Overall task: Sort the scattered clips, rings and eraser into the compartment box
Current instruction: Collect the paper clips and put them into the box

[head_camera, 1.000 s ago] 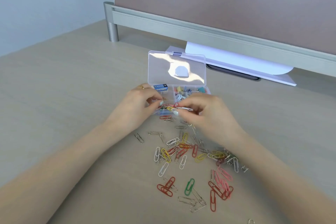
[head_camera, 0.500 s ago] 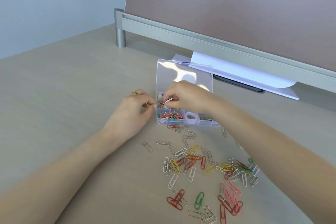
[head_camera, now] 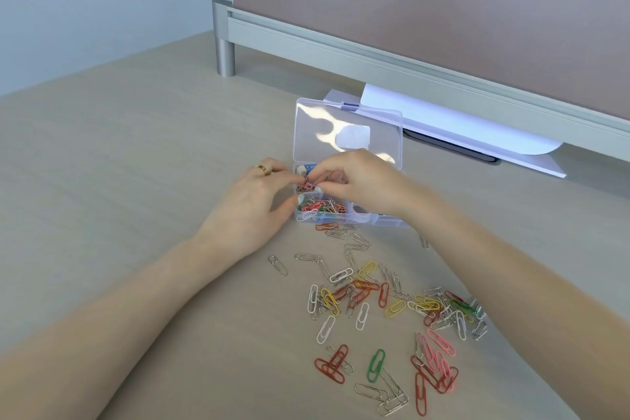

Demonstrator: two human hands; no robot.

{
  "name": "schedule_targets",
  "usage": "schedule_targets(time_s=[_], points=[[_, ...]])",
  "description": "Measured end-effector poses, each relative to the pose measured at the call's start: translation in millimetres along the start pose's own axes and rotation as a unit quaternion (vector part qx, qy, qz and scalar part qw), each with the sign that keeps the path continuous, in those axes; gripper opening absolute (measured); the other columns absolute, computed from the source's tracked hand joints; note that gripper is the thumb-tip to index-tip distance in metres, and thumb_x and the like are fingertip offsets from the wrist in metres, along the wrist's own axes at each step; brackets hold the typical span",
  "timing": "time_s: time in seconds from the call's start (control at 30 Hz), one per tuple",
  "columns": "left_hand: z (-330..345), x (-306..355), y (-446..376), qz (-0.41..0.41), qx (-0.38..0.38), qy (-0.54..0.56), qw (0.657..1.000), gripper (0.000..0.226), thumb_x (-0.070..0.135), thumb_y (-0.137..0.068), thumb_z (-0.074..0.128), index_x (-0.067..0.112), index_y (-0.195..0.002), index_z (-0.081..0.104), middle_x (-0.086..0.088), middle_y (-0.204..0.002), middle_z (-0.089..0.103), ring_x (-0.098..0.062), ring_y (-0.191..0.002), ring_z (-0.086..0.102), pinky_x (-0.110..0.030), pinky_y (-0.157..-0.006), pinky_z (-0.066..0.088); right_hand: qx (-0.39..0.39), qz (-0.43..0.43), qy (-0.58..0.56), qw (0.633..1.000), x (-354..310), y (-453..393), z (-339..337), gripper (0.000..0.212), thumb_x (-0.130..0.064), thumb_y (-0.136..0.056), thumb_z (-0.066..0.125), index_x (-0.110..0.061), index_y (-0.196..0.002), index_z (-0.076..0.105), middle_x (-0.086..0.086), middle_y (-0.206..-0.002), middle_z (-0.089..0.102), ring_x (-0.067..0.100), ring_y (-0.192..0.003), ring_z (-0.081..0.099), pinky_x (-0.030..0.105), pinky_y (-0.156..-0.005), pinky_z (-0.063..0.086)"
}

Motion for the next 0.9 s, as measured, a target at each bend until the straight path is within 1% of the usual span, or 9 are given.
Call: schedule_targets(time_s=[0.1, 0.2, 0.27, 0.33, 0.43, 0.53, 0.63, 0.8, 0.9], points=[[-0.2, 2.1, 0.1, 0.009, 0.003, -0.018, 1.000, 0.044, 0.034, -0.078, 0.043, 0.015, -0.115, 0.058, -0.011, -0.112, 0.054, -0.030, -0.101, 0.052, -0.035, -0.087, 0.040, 0.029, 0.010, -0.001, 1.000, 7.1, 7.8, 2.6, 0.022, -0.012, -0.086, 0.055, -0.020, -0.103, 0.068, -0.007, -0.094, 0.069, -0.002, -0.076, 0.061, 0.005, -0.067, 0.043], [3.3, 2.4, 0.4, 0.036, -0.006, -0.072, 0.997, 0.052, 0.043, -0.076, 0.032, 0.020, -0.115, 0.059, -0.010, -0.115, 0.057, -0.034, -0.101, 0.053, -0.043, -0.088, 0.041, 0.050, 0.024, -0.012, 0.998, 10.6, 16.7, 2.7, 0.022, -0.014, -0.088, 0.053, -0.021, -0.101, 0.068, -0.005, -0.089, 0.069, -0.010, -0.067, 0.055, 0.009, -0.067, 0.041], [6.6, 3.0, 1.6, 0.036, -0.012, -0.103, 0.994, 0.055, 0.046, -0.077, 0.026, 0.024, -0.113, 0.060, -0.007, -0.120, 0.056, -0.032, -0.106, 0.050, -0.043, -0.090, 0.038, 0.071, 0.021, -0.012, 0.997, 9.5, 21.3, 1.8, 0.023, -0.014, -0.089, 0.050, -0.020, -0.101, 0.069, -0.004, -0.092, 0.070, -0.006, -0.070, 0.054, 0.018, -0.073, 0.041], [8.6, 2.1, 2.6, 0.030, -0.014, -0.105, 0.994, 0.059, 0.049, -0.077, 0.020, 0.026, -0.113, 0.059, -0.003, -0.125, 0.054, -0.028, -0.112, 0.045, -0.039, -0.092, 0.034, 0.097, 0.011, -0.005, 0.995, 7.5, 25.8, 2.7, 0.023, -0.014, -0.089, 0.049, -0.020, -0.100, 0.069, -0.004, -0.098, 0.070, 0.001, -0.080, 0.053, 0.014, -0.073, 0.038], [10.4, -2.0, 1.8, 0.045, -0.011, -0.103, 0.994, 0.060, 0.048, -0.079, 0.014, 0.027, -0.115, 0.057, 0.006, -0.126, 0.054, -0.021, -0.114, 0.042, -0.027, -0.090, 0.023, 0.128, -0.004, -0.017, 0.992, 4.7, 35.7, 6.1, 0.021, -0.014, -0.089, 0.051, -0.019, -0.099, 0.069, -0.006, -0.090, 0.066, 0.003, -0.082, 0.054, 0.006, -0.072, 0.035], [13.0, -4.0, 1.1, 0.057, -0.015, -0.092, 0.994, 0.054, 0.044, -0.082, 0.014, 0.028, -0.117, 0.053, 0.008, -0.123, 0.057, -0.014, -0.112, 0.037, -0.021, -0.089, 0.016, 0.119, -0.016, -0.024, 0.993, -0.2, 52.5, 10.8, 0.019, -0.014, -0.089, 0.052, -0.018, -0.098, 0.068, -0.012, -0.084, 0.059, 0.002, -0.081, 0.054, 0.011, -0.074, 0.038], [14.9, -3.5, 1.1, 0.063, -0.031, -0.089, 0.994, 0.055, 0.042, -0.081, 0.011, 0.026, -0.121, 0.045, 0.003, -0.119, 0.059, -0.014, -0.114, 0.034, -0.022, -0.093, 0.014, 0.107, -0.025, -0.006, 0.994, 0.3, 68.1, 15.6, 0.018, -0.016, -0.089, 0.052, -0.018, -0.098, 0.067, -0.005, -0.091, 0.064, 0.006, -0.086, 0.055, 0.020, -0.079, 0.042], [14.6, 1.7, 0.1, 0.061, -0.013, -0.096, 0.993, 0.058, 0.045, -0.077, 0.016, 0.022, -0.122, 0.044, -0.003, -0.115, 0.058, -0.020, -0.117, 0.034, -0.028, -0.097, 0.014, 0.115, 0.012, -0.028, 0.993, 8.0, 92.5, 15.1, 0.018, -0.015, -0.089, 0.052, -0.021, -0.099, 0.067, -0.013, -0.096, 0.059, -0.003, -0.094, 0.051, 0.011, -0.085, 0.037], [19.5, 1.0, -1.0, 0.058, -0.036, -0.098, 0.993, 0.057, 0.050, -0.078, 0.014, 0.026, -0.121, 0.044, 0.002, -0.115, 0.060, -0.016, -0.118, 0.033, -0.035, -0.103, 0.013, 0.086, 0.004, -0.025, 0.996, 9.4, 101.8, 20.3, 0.021, -0.016, -0.090, 0.051, -0.021, -0.107, 0.063, -0.008, -0.107, 0.063, 0.001, -0.104, 0.050, 0.016, -0.091, 0.036]])
Point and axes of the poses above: each hand's wrist, its own y-axis away from the middle knuckle, its own z-axis out of the palm, x = y × z, the point moved 1 cm from there along -y, towards the middle knuckle
